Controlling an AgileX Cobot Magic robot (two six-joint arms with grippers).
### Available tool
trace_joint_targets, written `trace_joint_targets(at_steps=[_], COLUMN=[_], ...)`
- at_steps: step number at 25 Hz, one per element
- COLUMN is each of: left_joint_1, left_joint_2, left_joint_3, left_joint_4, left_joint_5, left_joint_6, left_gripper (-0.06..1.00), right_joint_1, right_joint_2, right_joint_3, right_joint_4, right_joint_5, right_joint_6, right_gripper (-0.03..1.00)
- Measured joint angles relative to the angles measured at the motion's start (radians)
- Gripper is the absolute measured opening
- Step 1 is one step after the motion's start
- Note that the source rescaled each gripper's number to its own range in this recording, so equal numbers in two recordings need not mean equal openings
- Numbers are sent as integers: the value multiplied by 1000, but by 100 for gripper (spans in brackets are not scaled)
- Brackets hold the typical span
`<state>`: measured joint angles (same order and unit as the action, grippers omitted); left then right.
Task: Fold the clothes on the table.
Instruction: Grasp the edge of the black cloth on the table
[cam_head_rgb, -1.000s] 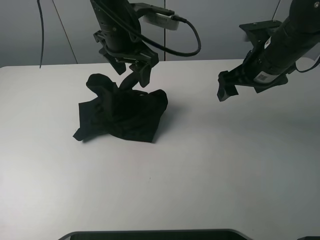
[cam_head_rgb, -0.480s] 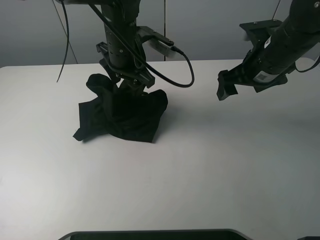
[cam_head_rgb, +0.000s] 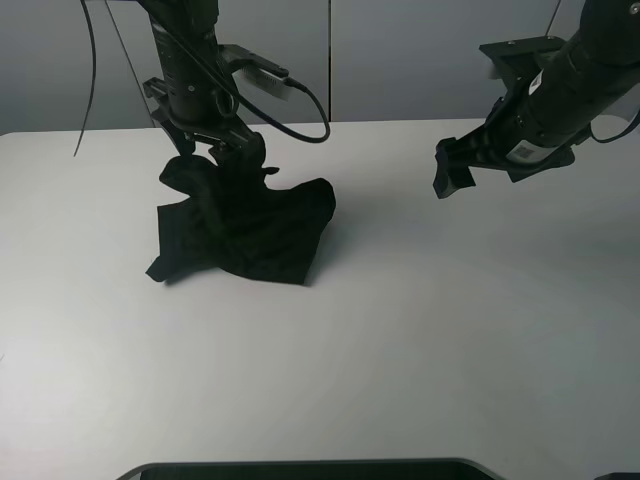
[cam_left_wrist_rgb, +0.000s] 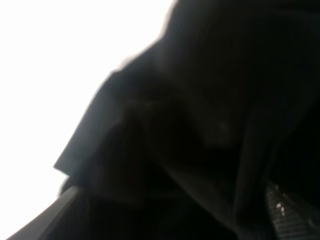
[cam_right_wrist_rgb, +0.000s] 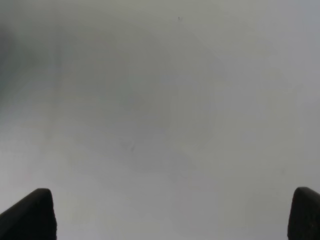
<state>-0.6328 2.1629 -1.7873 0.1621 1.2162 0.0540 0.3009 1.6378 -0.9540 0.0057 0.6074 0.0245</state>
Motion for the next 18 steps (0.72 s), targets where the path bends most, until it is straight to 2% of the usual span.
trace_joint_targets(at_steps=[4,9,14,18], left_joint_1=[52,113,108,65], left_joint_2=[0,0,-33,-48], left_joint_3=[0,0,0,0], left_joint_4=[-4,-72,-203,-244], left_joint_5=[0,0,0,0], left_joint_6=[24,49,81,83], left_gripper=[91,91,91,91], right_joint_1=[0,0,0,0], right_joint_2=[-1,-1,-1,-1], right_joint_3=[0,0,0,0], right_joint_4=[-6,-13,-13,-13], right_joint_5=[-1,-11,-26,-28], right_joint_6=[0,0,0,0], right_gripper=[100,100,100,100])
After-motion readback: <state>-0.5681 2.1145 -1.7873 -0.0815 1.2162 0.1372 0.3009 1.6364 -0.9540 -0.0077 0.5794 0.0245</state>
